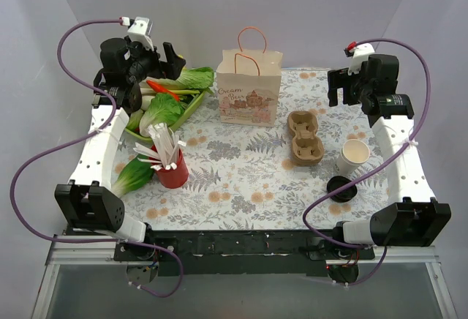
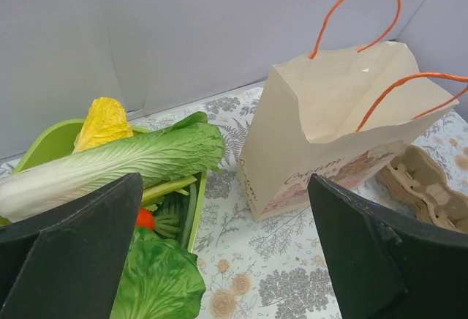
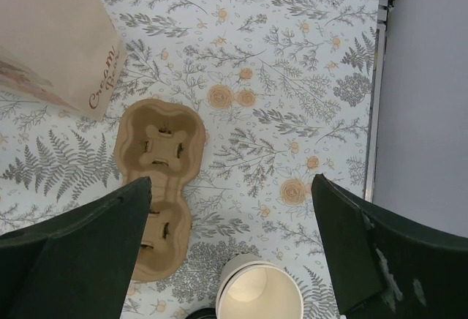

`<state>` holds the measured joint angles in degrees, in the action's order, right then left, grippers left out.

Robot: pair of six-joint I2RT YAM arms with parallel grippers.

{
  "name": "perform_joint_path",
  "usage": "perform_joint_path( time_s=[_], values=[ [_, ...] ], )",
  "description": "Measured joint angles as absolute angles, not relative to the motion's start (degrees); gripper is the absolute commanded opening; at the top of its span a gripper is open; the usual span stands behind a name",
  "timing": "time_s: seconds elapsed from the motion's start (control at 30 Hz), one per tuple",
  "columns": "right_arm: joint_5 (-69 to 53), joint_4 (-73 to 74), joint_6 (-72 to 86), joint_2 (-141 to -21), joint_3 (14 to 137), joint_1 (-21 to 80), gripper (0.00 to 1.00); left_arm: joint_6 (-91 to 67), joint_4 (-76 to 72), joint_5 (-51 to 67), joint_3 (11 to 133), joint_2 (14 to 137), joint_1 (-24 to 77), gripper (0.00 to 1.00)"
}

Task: Pack the takeout coffee

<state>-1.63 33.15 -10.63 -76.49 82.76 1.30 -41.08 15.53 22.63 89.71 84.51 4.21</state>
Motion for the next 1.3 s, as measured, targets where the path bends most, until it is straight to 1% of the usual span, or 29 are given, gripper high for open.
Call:
perform_joint_path(
  time_s=[0.1, 0.27, 0.33, 0.43, 0.5, 0.6, 0.63, 0.7, 0.73, 0.83, 0.97, 1.13, 1.3],
  values=[
    [-2.15, 33.65, -11.35, -76.77, 83.31, 1.30, 0.97, -40.77, 16.01, 25.19, 89.71, 84.66, 4.23, 0.98],
    [-7.94, 37.91, -19.77, -76.77, 83.68, 1.30, 0.89, -39.88, 16.43, 29.85, 89.71, 84.66, 4.36, 0.98],
    [-9.63, 40.88, -23.59, -76.97, 84.27, 1.32, 0.83, -39.64, 16.49, 32.01, 89.69, 84.66, 4.45, 0.98],
    [-10.55, 46.11, -27.49, -78.98, 87.05, 1.41, 0.78, -39.33, 16.75, 34.28, 89.69, 84.66, 4.64, 0.98],
    [-10.70, 48.73, -29.56, -80.40, 87.70, 1.34, 0.77, -39.18, 16.82, 35.73, 89.62, 84.66, 4.73, 0.98],
    [-10.50, 52.95, -32.25, -81.38, 85.60, 1.32, 0.71, -38.98, 16.97, 37.28, 89.60, 84.66, 4.73, 0.98],
    [-10.37, 54.02, -32.77, -81.38, 84.64, 1.30, 0.66, -38.96, 17.10, 37.65, 89.60, 84.66, 4.73, 0.98],
    [-9.98, 56.47, -33.91, -81.38, 82.32, 1.19, 0.63, -38.92, 17.17, 38.22, 89.52, 84.64, 4.73, 0.98],
    [-9.47, 57.43, -34.35, -81.43, 81.34, 1.10, 0.58, -38.89, 17.23, 38.39, 89.38, 84.64, 4.73, 0.98],
    [-7.60, 59.20, -35.27, -81.80, 79.26, 1.02, 0.54, -38.76, 17.34, 38.59, 88.47, 84.51, 4.73, 0.98],
    [-4.32, 60.58, -36.73, -83.70, 78.87, 0.80, 0.52, -38.87, 17.56, 38.65, 87.11, 84.51, 4.75, 0.98],
    [-2.15, 61.87, -37.91, -85.80, 78.87, 0.75, 0.46, -39.62, 17.50, 39.42, 86.80, 84.51, 4.78, 0.98],
    [-1.72, 64.25, -37.98, -87.09, 78.87, 0.75, 0.45, -39.94, 17.47, 39.79, 86.80, 84.51, 4.86, 0.98]
  ],
)
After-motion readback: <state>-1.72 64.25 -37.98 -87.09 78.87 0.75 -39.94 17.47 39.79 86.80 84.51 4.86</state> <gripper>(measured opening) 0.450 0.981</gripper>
